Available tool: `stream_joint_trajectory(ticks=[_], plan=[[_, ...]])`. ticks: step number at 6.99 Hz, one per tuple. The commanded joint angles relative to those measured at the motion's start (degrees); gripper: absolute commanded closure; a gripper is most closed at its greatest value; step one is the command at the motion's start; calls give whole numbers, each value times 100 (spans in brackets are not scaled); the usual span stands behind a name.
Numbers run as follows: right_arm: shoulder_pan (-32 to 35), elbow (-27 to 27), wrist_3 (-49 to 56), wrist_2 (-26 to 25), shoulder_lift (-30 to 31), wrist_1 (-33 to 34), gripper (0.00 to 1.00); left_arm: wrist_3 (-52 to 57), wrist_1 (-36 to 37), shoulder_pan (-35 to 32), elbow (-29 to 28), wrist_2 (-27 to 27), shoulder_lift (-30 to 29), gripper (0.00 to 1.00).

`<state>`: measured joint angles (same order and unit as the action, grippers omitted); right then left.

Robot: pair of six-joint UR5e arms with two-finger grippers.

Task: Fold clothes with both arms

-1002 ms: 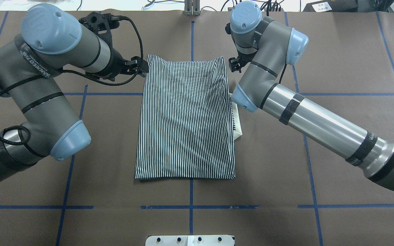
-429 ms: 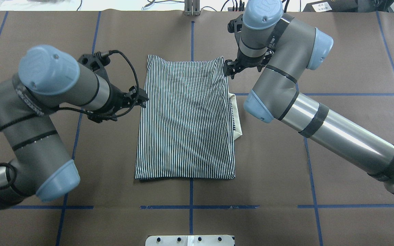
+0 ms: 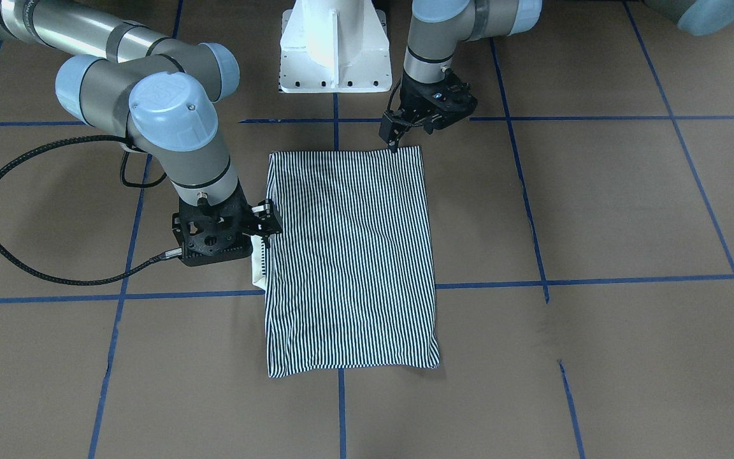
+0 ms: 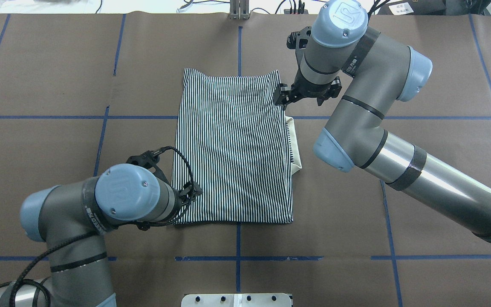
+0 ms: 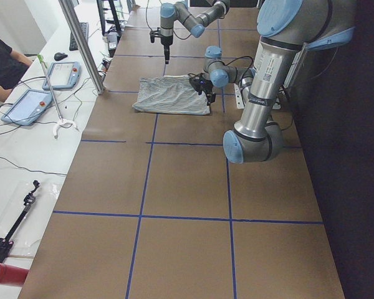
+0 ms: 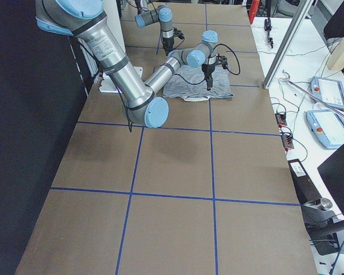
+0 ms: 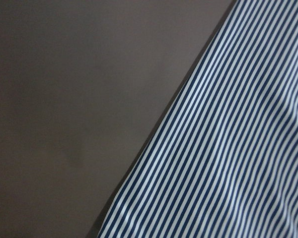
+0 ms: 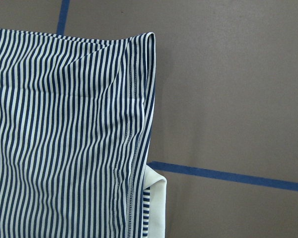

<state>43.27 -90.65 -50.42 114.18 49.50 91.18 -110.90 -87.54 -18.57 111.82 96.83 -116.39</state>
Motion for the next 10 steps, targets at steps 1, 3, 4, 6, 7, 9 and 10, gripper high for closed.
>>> stream_joint_trajectory(ticks=[1, 3, 4, 6, 7, 9, 10], plan=[[-29, -41, -81, 8, 34, -12, 0, -177, 79, 178, -377, -321, -58, 0], [-38, -41, -82, -10, 34, -21, 0, -151, 70, 161, -581, -349, -59, 1], [-47, -49, -90, -10, 16, -21, 0, -133, 70, 161, -617, -349, -68, 2], [-47, -49, -91, -10, 16, -12, 0, -116, 61, 152, -635, -341, -85, 5], [-47, -41, -91, -10, 16, -12, 0, -116, 61, 152, -635, -340, -111, 11], [-47, -49, -91, -10, 16, -12, 0, -168, 61, 134, -643, -340, -112, 38], [-47, -41, -91, -10, 16, -12, 0, -168, 53, 134, -644, -367, -112, 47]])
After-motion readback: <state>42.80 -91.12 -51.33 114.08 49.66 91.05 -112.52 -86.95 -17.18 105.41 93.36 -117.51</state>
